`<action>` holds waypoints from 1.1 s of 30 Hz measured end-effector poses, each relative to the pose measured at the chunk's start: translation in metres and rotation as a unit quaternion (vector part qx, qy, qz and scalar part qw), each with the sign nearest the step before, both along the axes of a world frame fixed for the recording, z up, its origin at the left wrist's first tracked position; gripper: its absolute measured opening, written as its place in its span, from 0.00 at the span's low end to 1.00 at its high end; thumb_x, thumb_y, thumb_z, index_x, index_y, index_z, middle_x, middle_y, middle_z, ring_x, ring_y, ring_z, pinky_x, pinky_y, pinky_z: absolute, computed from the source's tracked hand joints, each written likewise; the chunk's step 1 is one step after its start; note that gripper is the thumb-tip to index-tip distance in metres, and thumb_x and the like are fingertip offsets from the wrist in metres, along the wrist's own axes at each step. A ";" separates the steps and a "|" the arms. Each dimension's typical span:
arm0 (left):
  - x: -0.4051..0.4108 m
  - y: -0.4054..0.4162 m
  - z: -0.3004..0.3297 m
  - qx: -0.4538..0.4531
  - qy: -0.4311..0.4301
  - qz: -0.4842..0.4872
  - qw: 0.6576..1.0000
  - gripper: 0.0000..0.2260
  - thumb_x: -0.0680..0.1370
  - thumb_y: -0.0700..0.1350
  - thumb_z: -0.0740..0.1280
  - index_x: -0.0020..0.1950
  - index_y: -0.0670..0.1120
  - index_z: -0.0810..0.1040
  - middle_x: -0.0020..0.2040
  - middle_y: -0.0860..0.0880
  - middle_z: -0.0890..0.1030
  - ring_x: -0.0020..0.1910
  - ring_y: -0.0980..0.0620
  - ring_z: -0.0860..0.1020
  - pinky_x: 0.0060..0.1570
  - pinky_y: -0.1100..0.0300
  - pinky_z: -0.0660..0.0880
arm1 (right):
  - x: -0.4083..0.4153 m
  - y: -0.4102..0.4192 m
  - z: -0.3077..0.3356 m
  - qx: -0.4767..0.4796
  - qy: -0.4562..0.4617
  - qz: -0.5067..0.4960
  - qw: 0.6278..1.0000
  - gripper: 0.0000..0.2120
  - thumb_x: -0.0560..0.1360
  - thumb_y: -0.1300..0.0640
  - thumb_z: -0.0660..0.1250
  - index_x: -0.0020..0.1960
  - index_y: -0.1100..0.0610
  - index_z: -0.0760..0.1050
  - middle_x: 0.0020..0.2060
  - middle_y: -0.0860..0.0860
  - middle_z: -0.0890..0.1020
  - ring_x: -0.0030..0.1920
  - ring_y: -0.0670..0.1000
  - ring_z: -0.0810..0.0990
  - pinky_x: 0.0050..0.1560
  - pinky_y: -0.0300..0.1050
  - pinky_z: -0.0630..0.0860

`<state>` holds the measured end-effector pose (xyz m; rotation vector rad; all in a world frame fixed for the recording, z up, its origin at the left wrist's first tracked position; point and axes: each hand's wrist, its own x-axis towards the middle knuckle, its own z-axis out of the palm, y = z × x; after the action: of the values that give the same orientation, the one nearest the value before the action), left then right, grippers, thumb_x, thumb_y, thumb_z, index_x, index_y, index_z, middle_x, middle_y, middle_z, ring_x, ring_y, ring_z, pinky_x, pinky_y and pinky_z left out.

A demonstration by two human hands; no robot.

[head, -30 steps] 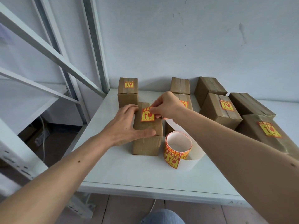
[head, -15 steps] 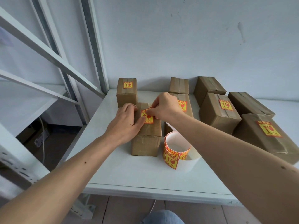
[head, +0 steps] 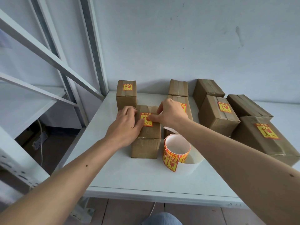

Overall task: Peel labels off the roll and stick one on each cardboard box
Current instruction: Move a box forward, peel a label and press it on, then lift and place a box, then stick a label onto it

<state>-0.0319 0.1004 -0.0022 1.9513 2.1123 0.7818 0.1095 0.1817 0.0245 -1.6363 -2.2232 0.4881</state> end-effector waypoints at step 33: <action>0.029 0.030 0.028 -0.068 0.184 -0.056 0.979 0.39 0.67 0.67 0.69 0.74 0.54 0.64 0.73 0.51 0.65 0.70 0.47 0.62 0.63 0.49 0.69 | 0.085 0.014 0.011 0.053 0.066 -0.091 0.992 0.12 0.73 0.55 0.72 0.56 0.55 0.79 0.54 0.52 0.79 0.50 0.51 0.78 0.47 0.46 0.79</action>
<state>-0.0025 0.1302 0.0254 2.2541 2.1493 0.2620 0.1942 0.1955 0.0353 -1.6806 -1.9482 0.4081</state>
